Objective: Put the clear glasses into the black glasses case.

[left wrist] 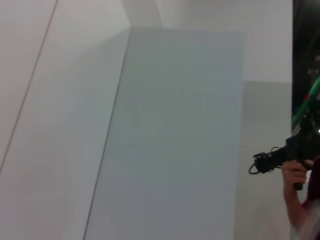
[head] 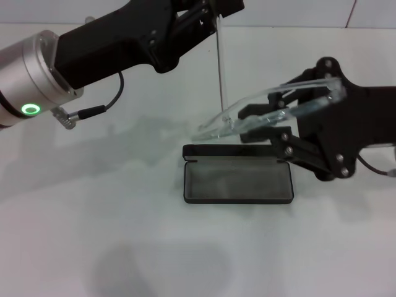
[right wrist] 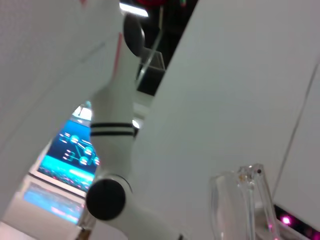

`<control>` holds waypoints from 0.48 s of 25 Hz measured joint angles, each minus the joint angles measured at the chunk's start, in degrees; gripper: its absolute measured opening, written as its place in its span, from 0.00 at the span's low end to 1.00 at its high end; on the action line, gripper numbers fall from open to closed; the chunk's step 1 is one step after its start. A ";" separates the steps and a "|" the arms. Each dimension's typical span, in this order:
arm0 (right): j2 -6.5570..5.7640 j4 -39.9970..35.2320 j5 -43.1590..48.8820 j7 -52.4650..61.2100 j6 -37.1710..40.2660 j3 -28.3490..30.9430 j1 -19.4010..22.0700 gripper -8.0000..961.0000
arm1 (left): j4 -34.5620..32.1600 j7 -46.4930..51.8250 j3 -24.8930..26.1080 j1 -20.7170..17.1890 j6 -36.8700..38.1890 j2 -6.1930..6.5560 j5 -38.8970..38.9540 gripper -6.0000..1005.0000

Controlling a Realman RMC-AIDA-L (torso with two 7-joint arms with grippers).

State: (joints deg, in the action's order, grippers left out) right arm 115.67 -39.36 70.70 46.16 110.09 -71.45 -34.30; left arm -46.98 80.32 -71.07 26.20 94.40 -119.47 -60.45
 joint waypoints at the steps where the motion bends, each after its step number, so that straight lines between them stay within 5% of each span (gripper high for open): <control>1: 0.00 0.03 0.00 -0.09 -0.71 0.00 0.02 0.12 | 0.00 0.00 -0.01 0.04 0.20 0.00 0.00 0.19; 12: -0.01 2.12 -0.38 -1.39 -4.15 1.55 0.01 0.12 | -0.13 -0.04 -0.04 0.61 1.74 0.03 -0.38 0.19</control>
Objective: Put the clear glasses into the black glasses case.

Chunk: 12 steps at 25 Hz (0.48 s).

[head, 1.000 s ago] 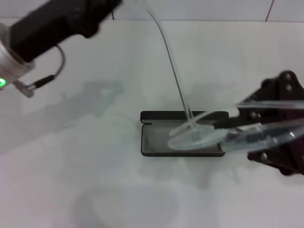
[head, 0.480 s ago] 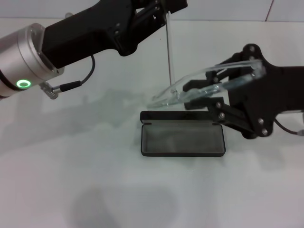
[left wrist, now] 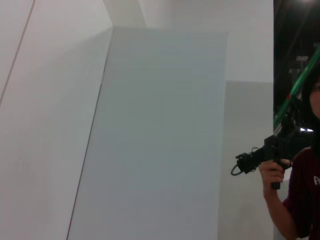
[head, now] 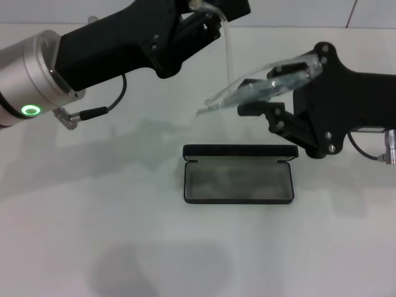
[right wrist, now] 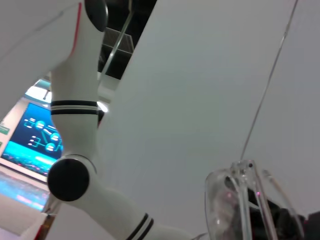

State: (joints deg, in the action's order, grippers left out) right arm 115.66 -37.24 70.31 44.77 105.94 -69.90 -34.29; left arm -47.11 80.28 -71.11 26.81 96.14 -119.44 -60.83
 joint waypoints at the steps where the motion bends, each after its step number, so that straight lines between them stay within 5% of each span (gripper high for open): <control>1: 0.00 0.22 -0.02 -0.06 -0.01 0.39 -0.08 0.12 | 0.00 0.02 0.00 0.09 0.01 0.00 -0.18 0.19; 12: 0.19 2.55 -0.53 -0.13 -1.34 3.19 -1.11 0.12 | 0.00 0.05 -0.65 0.43 0.11 -0.06 -1.06 0.19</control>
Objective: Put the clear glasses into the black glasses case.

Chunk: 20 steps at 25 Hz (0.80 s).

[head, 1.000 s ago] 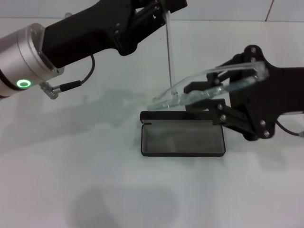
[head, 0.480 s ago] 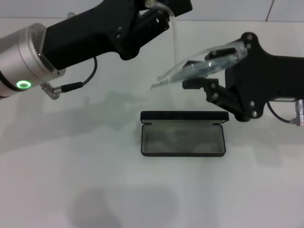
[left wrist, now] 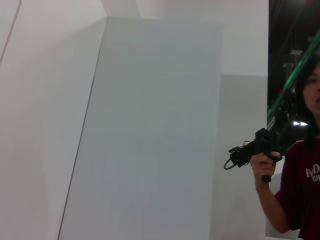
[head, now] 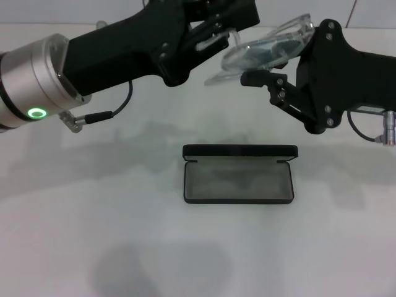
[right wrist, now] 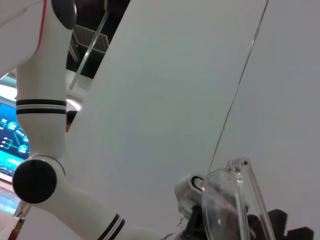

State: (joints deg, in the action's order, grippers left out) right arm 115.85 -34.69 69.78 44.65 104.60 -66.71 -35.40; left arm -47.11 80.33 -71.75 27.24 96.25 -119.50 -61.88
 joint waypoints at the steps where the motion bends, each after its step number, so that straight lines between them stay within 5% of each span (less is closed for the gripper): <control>1: -0.05 0.40 -0.27 0.00 -0.07 0.00 -0.15 0.12 | 0.00 0.00 -0.08 0.07 0.00 -0.01 0.00 0.19; 20: 0.05 0.64 -0.36 0.06 0.36 -0.71 0.06 0.13 | 0.27 -0.69 0.88 0.11 0.09 0.04 0.16 0.19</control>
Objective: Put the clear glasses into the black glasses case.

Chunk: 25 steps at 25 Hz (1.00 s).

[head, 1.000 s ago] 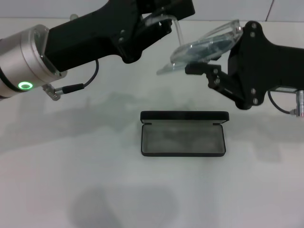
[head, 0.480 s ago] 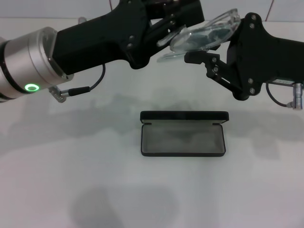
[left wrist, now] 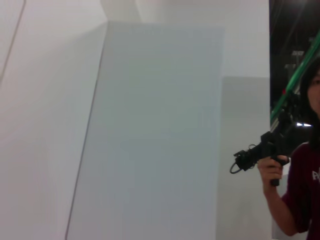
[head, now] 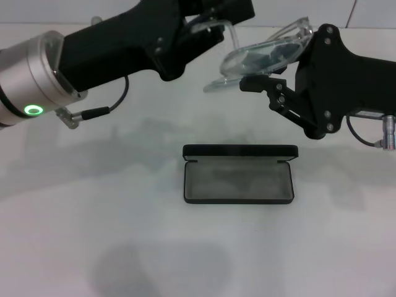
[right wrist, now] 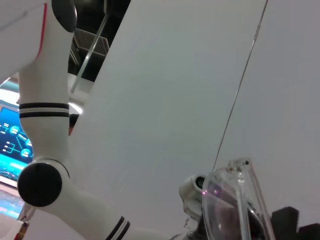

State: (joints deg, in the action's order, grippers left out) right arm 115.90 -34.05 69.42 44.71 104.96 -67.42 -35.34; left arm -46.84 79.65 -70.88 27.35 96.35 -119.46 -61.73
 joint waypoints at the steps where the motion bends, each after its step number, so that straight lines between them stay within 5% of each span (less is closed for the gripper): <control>1: 0.02 0.03 0.00 0.01 0.11 -0.01 0.03 0.13 | 0.00 -0.06 0.24 -0.03 -0.02 0.01 -0.04 0.19; 25: 0.02 2.58 0.48 0.51 0.48 -1.16 -1.68 0.13 | -0.23 -0.40 -0.27 1.57 0.54 -0.22 0.01 0.19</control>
State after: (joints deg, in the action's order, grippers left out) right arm 115.92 -31.47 69.91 45.22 105.44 -68.58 -37.02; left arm -47.08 79.25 -71.14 28.93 96.89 -119.68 -61.72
